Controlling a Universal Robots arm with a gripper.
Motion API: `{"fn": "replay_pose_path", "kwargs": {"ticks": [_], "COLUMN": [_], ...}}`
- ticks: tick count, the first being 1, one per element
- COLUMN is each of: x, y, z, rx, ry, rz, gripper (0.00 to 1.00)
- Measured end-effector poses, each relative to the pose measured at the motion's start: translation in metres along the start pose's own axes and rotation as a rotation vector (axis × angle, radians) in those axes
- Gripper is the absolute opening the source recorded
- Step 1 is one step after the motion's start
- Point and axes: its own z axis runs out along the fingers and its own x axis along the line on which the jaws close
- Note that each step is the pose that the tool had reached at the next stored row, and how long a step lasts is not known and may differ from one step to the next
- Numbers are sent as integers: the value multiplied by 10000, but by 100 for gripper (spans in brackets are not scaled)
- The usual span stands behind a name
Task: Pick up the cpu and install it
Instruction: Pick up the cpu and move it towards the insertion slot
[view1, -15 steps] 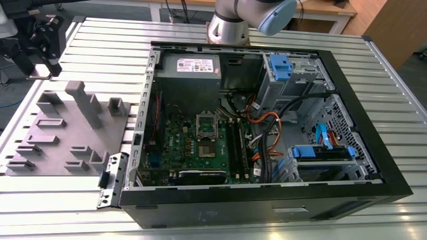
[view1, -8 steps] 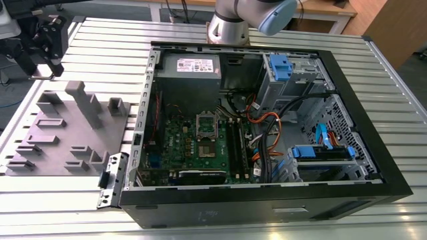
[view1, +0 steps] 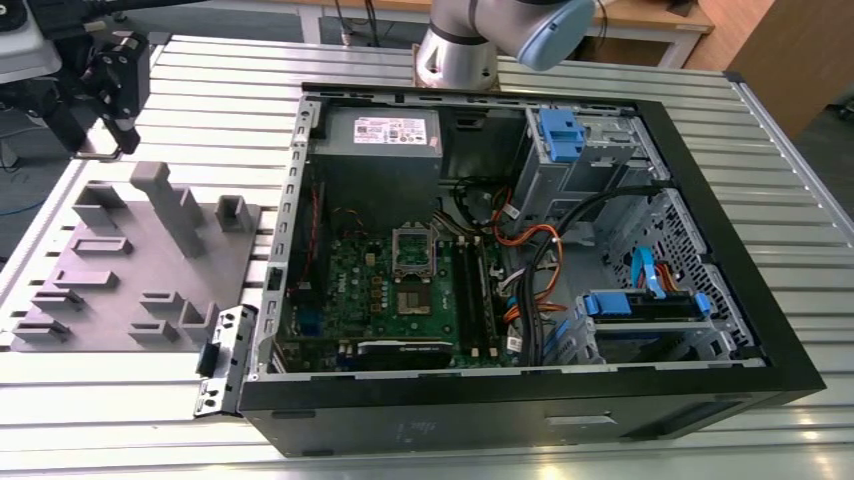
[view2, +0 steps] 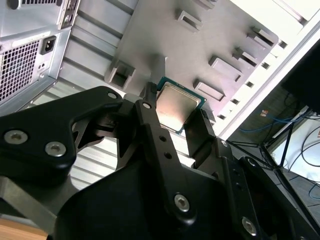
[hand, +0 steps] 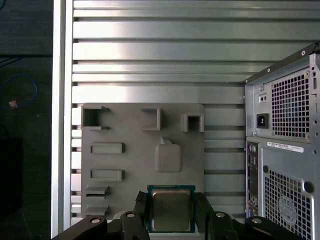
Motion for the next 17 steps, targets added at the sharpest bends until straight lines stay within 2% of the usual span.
{"fn": "replay_pose_path", "kwargs": {"ticks": [17], "x": [-270], "y": [3], "z": [-1], "rx": [0], "ry": [0], "rz": [0], "gripper": [47]}}
